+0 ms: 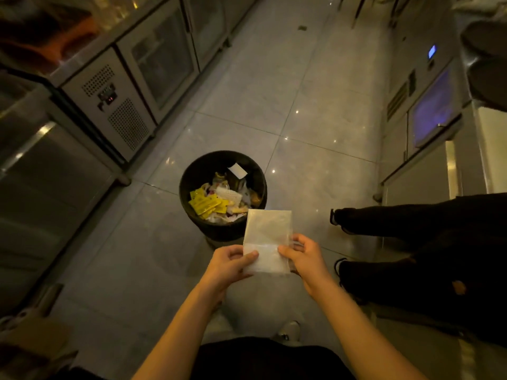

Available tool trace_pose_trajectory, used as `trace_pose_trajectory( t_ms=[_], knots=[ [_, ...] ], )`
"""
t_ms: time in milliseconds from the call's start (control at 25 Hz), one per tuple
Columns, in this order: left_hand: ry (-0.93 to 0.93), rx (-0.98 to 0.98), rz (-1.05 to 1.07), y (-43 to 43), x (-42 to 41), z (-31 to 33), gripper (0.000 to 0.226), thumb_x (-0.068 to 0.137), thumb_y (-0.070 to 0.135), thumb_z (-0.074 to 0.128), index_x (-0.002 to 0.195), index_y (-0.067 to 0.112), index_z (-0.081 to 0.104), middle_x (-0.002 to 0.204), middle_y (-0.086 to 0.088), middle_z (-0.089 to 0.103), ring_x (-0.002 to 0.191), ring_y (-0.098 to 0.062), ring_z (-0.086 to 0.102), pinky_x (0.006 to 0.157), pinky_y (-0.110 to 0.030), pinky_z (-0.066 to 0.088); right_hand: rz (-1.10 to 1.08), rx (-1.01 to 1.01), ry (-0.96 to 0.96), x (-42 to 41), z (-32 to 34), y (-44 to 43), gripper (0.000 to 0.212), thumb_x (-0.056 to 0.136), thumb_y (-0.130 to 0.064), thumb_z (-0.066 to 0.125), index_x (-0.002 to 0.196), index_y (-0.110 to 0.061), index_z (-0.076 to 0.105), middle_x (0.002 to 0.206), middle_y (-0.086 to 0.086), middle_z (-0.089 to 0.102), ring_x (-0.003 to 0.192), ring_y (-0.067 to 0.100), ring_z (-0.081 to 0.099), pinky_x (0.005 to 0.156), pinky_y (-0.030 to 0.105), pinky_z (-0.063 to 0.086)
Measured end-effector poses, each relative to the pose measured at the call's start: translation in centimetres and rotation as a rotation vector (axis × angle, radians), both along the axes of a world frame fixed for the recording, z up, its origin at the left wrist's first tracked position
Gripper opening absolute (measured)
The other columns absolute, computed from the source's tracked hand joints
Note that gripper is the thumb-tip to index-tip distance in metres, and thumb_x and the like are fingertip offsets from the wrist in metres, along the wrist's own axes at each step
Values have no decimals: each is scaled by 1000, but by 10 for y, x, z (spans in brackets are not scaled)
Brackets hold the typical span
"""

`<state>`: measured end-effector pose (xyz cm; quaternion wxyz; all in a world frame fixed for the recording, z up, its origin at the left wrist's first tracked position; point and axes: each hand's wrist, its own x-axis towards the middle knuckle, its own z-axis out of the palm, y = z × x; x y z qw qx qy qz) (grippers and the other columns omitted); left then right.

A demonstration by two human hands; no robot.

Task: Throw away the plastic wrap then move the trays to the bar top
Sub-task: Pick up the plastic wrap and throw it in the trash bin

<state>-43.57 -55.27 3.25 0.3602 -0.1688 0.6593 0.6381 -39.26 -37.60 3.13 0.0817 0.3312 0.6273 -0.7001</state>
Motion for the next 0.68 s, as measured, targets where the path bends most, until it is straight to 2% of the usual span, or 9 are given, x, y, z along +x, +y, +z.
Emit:
trace_pose_trajectory(
  t_ms=[120, 280, 400, 520, 680],
  knots=[
    [42, 20, -28, -33, -37, -3, 16, 84, 12, 72, 99, 6, 71, 84, -6, 78, 75, -17, 74, 65, -29, 58, -10, 22, -36, -35, -2, -30, 22, 85, -5, 68, 105, -11, 62, 108, 15, 69, 95, 28, 69, 72, 43, 60],
    [136, 27, -77, -84, -89, 0, 20, 82, 7, 74, 101, 5, 71, 83, -7, 77, 73, -16, 73, 61, -27, 58, 17, 11, -53, -84, 8, -76, 31, 84, -9, 69, 112, -15, 56, 110, 12, 68, 95, 27, 69, 78, 46, 60],
    [184, 25, -151, -121, -120, 3, 20, 82, 5, 73, 102, 6, 71, 86, -8, 77, 74, -17, 74, 63, -28, 60, 24, 76, 9, -119, 22, -98, 40, 86, -13, 68, 122, -20, 51, 107, 3, 63, 95, 20, 67, 75, 39, 61],
    [223, 5, -296, -154, -147, 4, 18, 82, 9, 73, 99, 12, 74, 87, -7, 78, 79, -19, 75, 69, -30, 60, 178, 244, 47, -151, 36, -112, 34, 89, -20, 66, 121, -23, 57, 104, -5, 61, 97, 15, 64, 73, 30, 58],
    [215, 5, -403, -181, -176, 7, 22, 80, 8, 75, 101, 13, 74, 88, -7, 79, 82, -19, 76, 74, -32, 60, 407, 309, -41, -180, 41, -121, 21, 88, -24, 66, 109, -20, 68, 101, 1, 69, 93, 16, 69, 72, 28, 60]
  ],
)
